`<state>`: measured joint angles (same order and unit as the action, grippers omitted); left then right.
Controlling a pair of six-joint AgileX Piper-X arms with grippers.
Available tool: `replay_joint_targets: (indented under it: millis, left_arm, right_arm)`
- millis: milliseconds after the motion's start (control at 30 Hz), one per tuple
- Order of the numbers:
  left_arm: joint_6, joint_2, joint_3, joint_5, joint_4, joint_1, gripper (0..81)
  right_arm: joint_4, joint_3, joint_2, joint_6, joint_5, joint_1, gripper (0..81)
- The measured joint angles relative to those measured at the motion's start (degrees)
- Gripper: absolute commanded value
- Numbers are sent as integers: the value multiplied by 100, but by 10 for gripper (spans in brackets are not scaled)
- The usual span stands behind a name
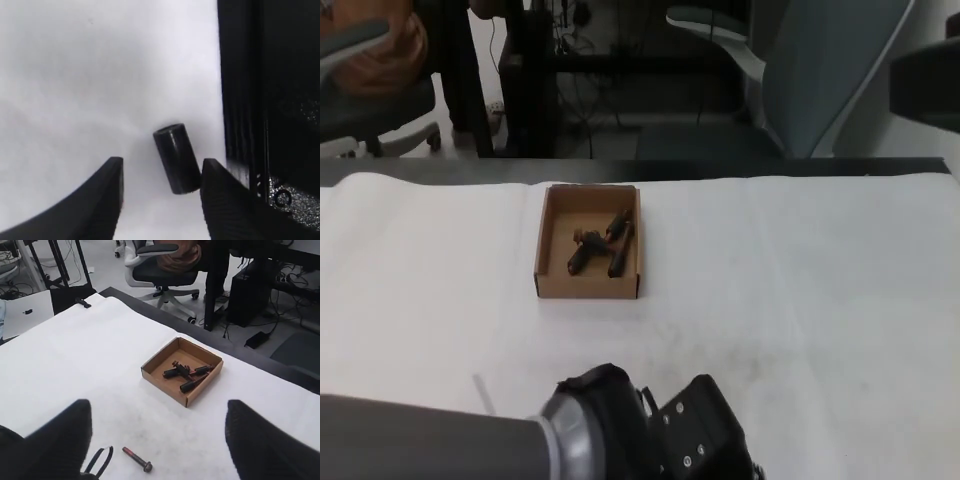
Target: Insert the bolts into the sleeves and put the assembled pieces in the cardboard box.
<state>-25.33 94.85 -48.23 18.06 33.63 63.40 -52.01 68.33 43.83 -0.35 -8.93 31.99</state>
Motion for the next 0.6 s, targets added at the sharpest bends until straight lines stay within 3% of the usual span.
replay_joint_targets:
  millis: [400,500,600]
  left_arm:
    - [120,219,-117,-178,129,163,445]
    - [230,219,-153,-336,148,254,321]
    - [287,259,-251,-491,248,399,123]
  right_arm:
    - [-9,0,-43,0,5,0,700]
    - [-9,0,-43,0,19,0,700]
    - [-9,0,-43,0,15,0,700]
